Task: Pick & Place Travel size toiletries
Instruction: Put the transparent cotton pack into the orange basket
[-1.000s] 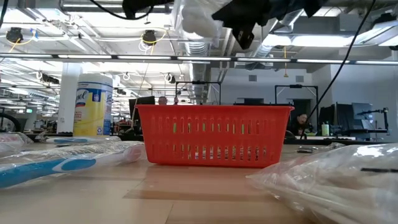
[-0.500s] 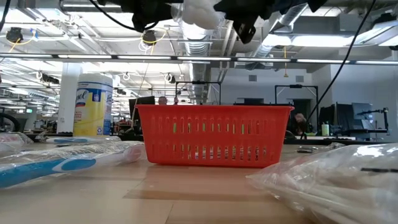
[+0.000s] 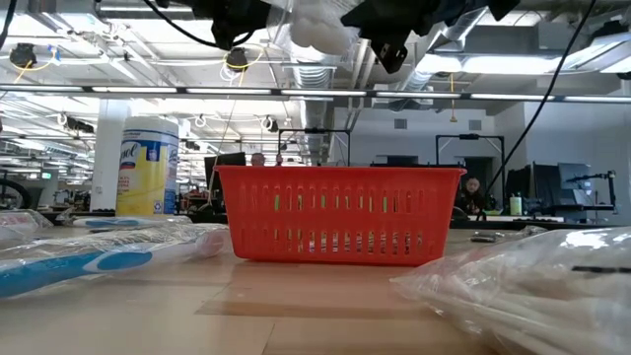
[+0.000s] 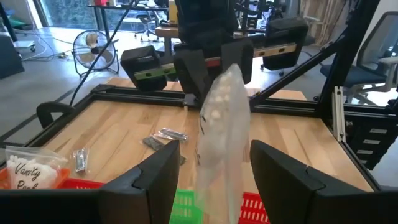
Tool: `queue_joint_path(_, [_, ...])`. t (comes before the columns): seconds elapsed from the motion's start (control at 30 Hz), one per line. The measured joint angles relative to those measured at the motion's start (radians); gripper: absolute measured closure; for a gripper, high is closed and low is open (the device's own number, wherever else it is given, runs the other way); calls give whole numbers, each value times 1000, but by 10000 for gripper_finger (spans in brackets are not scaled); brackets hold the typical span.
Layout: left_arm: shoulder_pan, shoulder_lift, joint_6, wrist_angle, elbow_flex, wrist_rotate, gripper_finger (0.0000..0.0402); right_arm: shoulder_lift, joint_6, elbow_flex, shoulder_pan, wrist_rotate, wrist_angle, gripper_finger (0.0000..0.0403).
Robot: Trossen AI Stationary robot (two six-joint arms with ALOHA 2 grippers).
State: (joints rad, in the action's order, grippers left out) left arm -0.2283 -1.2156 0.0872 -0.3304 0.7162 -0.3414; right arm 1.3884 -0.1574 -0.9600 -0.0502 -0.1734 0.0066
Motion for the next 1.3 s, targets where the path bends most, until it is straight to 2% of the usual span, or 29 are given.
queue_joint_path(0.2, [10, -14, 0, -9, 0, 2, 211, 0, 7, 0, 0, 0, 4, 387])
queue_joint_path(0.43, [48, -86, 0, -54, 14, 46, 211, 0, 8, 0, 0, 0, 11, 386])
queue_joint_path(0.67, [50, -91, 26, -62, 24, 96, 218, 0, 11, 0, 0, 0, 1, 388])
queue_joint_path(0.8, [50, -91, 33, -63, 24, 113, 261, 0, 11, 0, 0, 0, 1, 386])
queue_joint_path(1.0, [50, -91, 57, -69, 24, 113, 380, 1, 28, 0, 0, -1, 1, 382])
queue_joint_path(1.1, [50, -83, 100, -65, 24, 116, 389, 1, 51, 0, 0, -8, -9, 379])
queue_joint_path(1.3, [39, -41, 206, -56, 22, 186, 397, -2, 63, -4, -2, -12, -51, 357])
